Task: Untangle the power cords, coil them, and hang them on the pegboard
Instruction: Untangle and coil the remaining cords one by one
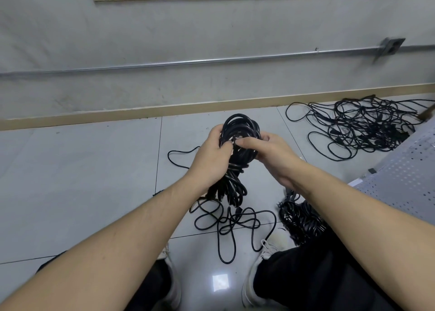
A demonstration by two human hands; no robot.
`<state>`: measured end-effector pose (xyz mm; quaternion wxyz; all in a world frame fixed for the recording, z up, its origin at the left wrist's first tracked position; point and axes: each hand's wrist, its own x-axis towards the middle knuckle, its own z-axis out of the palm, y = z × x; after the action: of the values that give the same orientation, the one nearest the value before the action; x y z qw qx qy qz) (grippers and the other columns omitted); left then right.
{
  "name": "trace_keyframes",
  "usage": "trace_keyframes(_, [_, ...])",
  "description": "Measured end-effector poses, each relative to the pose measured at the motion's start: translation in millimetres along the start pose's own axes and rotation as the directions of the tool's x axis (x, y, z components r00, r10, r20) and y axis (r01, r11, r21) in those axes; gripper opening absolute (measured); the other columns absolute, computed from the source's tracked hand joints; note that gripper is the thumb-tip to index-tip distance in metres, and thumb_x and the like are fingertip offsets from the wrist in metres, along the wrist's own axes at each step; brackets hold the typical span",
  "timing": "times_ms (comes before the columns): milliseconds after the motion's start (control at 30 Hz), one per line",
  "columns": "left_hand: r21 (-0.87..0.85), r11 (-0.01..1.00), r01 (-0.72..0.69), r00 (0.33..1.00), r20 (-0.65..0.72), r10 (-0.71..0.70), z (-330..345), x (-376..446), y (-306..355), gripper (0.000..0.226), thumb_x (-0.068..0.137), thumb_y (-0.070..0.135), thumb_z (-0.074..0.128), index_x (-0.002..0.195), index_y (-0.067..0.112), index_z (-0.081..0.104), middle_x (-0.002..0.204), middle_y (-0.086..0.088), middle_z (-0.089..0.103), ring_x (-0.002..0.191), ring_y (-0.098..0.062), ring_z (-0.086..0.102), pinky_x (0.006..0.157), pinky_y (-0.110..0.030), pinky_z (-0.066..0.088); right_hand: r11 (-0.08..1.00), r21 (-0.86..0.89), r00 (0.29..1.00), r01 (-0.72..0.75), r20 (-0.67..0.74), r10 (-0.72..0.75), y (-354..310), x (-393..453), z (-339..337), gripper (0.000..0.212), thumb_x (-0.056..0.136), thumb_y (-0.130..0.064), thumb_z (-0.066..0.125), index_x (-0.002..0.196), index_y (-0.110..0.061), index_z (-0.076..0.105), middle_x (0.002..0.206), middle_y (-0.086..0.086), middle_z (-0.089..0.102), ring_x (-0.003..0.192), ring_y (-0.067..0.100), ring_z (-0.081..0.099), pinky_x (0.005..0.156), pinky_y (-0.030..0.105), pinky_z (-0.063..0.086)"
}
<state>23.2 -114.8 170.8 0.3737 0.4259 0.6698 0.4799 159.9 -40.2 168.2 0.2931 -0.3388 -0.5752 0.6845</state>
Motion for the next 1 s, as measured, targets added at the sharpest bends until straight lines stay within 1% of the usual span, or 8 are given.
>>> trace_keyframes(167, [-0.411, 0.903, 0.123, 0.992, 0.087, -0.095, -6, 1, 6, 0.031, 0.099, 0.012, 0.064, 0.129, 0.02, 0.063, 0.103, -0.008, 0.073, 0.077, -0.028, 0.075, 0.071, -0.05, 0.063, 0.998, 0.043, 0.997, -0.044, 0.064, 0.041, -3, -1, -6, 0.026, 0.087, -0.033, 0.071, 0.108, -0.017, 0.075, 0.109, 0.009, 0.075, 0.103, 0.02, 0.068, 0.102, 0.04, 0.049])
trace_keyframes(300, [-0.495, 0.85, 0.181, 0.983, 0.084, -0.16, -4, 5, 0, 0.033, 0.097, 0.009, 0.068, 0.129, 0.018, 0.066, 0.111, -0.019, 0.075, 0.078, -0.03, 0.074, 0.062, -0.042, 0.062, 0.992, 0.105, 0.994, -0.07, -0.076, 0.078, 1, 1, 6, 0.014, 0.097, -0.027, 0.067, 0.109, -0.02, 0.066, 0.097, 0.003, 0.075, 0.091, 0.019, 0.068, 0.086, 0.037, 0.054])
trace_keyframes(433, [-0.566, 0.806, 0.172, 0.983, 0.041, -0.181, -1, 6, -4, 0.037, 0.096, 0.002, 0.066, 0.129, 0.017, 0.067, 0.107, -0.019, 0.076, 0.073, -0.03, 0.073, 0.059, -0.038, 0.059, 1.0, 0.025, 0.984, -0.019, -0.178, 0.023, 3, 6, 12, 0.037, 0.101, -0.029, 0.061, 0.135, -0.031, 0.046, 0.103, 0.005, 0.075, 0.084, 0.016, 0.071, 0.078, 0.035, 0.057])
trace_keyframes(567, [-0.611, 0.777, 0.152, 0.983, 0.008, -0.186, 3, 7, -5, 0.047, 0.092, 0.001, 0.07, 0.134, 0.02, 0.063, 0.104, -0.016, 0.077, 0.077, -0.033, 0.074, 0.063, -0.043, 0.06, 0.986, -0.138, 0.979, 0.088, -0.172, -0.111, 9, 8, 9, 0.024, 0.104, -0.025, 0.054, 0.116, -0.046, 0.051, 0.118, 0.01, 0.063, 0.083, 0.017, 0.067, 0.075, 0.037, 0.059])
trace_keyframes(633, [-0.608, 0.781, 0.145, 0.982, -0.007, -0.188, 6, 6, -6, 0.049, 0.091, 0.004, 0.073, 0.134, 0.022, 0.061, 0.108, -0.017, 0.076, 0.084, -0.035, 0.076, 0.069, -0.049, 0.062, 0.921, -0.335, 0.946, 0.198, -0.182, -0.269, 15, 12, 7, 0.029, 0.104, -0.02, 0.052, 0.106, -0.048, 0.06, 0.128, 0.002, 0.057, 0.104, 0.013, 0.064, 0.092, 0.035, 0.057])
trace_keyframes(733, [-0.598, 0.79, 0.139, 0.975, -0.058, -0.215, 7, 8, -8, 0.044, 0.093, 0.01, 0.074, 0.131, 0.024, 0.058, 0.105, -0.017, 0.077, 0.09, -0.038, 0.076, 0.073, -0.054, 0.062, 0.683, -0.653, 0.857, 0.327, -0.099, -0.505, 19, 14, 2, 0.031, 0.1, -0.019, 0.055, 0.109, -0.045, 0.068, 0.139, -0.009, 0.044, 0.125, 0.008, 0.049, 0.109, 0.02, 0.036])
trace_keyframes(900, [-0.494, 0.859, 0.132, 0.968, -0.122, -0.219, 6, 17, -15, 0.038, 0.096, 0.023, 0.072, 0.126, 0.034, 0.05, 0.108, -0.014, 0.075, 0.081, -0.025, 0.075, 0.066, -0.038, 0.06, 0.564, -0.748, 0.875, 0.349, 0.045, -0.482, 15, 6, 8, 0.037, 0.076, -0.054, 0.064, 0.105, -0.034, 0.072, 0.145, -0.013, 0.05, 0.137, 0.015, 0.042, 0.116, 0.045, 0.031])
trace_keyframes(1000, [-0.495, 0.845, 0.202, 0.965, -0.048, -0.258, 2, 19, -17, 0.045, 0.094, 0.02, 0.074, 0.128, 0.033, 0.046, 0.104, -0.013, 0.076, 0.075, -0.023, 0.075, 0.062, -0.036, 0.059, 0.48, -0.812, 0.87, 0.331, 0.066, -0.488, 13, 7, 9, 0.04, 0.079, -0.054, 0.07, 0.107, -0.026, 0.074, 0.147, -0.002, 0.053, 0.139, 0.022, 0.043, 0.116, 0.053, 0.03])
